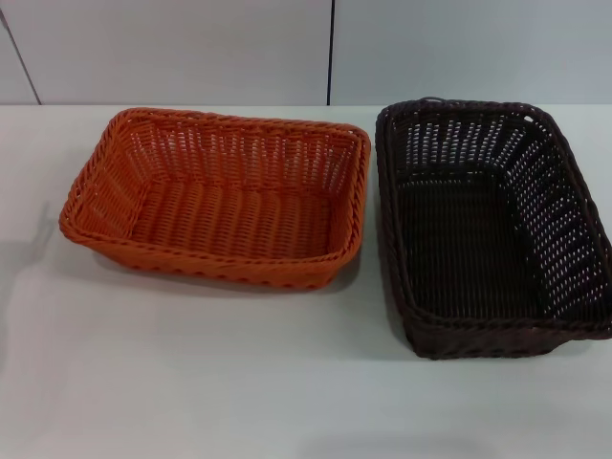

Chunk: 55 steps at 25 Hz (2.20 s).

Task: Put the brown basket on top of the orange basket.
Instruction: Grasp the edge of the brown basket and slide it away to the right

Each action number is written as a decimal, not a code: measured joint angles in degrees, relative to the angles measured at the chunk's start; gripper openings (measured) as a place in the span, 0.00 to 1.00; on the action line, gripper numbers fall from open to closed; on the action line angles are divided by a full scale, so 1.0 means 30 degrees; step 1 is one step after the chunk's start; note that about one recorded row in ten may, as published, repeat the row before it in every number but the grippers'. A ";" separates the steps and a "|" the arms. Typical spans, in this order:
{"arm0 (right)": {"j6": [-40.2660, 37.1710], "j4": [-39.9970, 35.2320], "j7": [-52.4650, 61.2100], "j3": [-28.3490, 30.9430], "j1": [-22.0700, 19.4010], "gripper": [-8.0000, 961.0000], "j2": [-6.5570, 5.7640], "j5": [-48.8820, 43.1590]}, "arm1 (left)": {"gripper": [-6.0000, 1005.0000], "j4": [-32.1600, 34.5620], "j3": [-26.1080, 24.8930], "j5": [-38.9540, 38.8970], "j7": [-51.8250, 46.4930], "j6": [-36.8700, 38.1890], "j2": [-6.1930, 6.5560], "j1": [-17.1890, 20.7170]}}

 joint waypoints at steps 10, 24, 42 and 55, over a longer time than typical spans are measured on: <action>0.0248 0.4078 0.0965 -0.0164 -0.1374 0.86 0.1071 0.0267 | 0.80 -0.0206 0.0240 0.0002 -0.0037 -0.0033 -0.0034 -0.0189; 0.5082 1.4403 0.8690 -0.1252 -0.3756 0.86 0.3768 0.0677 | 0.80 -0.0219 0.0690 0.0000 -0.0047 -0.0407 -0.0034 -0.0736; 1.5617 3.8818 2.7005 -0.6527 -0.7212 0.86 0.8600 -0.9695 | 0.80 -0.0216 0.1022 -0.0001 0.0086 -0.1350 -0.0009 -0.1309; 0.7430 5.0104 4.5500 -0.7646 -0.3798 0.86 0.7040 -2.3980 | 0.80 -0.0216 0.0858 0.0000 0.0082 -0.2141 -0.0009 -0.1483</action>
